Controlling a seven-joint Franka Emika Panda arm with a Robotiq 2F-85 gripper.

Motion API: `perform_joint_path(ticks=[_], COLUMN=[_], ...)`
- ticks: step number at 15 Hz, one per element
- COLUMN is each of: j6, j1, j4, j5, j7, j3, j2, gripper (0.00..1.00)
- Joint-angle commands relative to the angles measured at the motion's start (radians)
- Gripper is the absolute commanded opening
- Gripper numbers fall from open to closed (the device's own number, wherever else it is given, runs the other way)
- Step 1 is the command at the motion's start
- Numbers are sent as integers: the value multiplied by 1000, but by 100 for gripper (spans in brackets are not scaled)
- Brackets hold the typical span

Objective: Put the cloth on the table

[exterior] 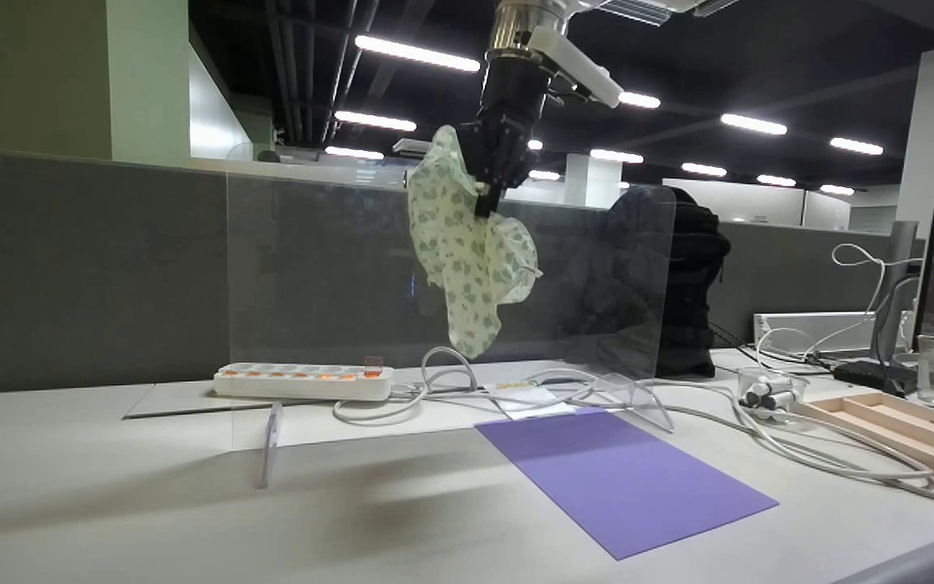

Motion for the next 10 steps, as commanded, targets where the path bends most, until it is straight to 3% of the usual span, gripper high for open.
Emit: perform_joint_path(ticks=[1,2,3,4,10], j6=[-22,-18,-3,-1,-21], j1=[7,6,4,2,-3], j4=[-57,-70,-86,-95,-115], j5=[-24,-22,-27,-32,-70], j7=[52,58,76,89,235], j3=[10,11,11,10,10], j2=[0,3,4,6,15], gripper=[1,1,28,29,69])
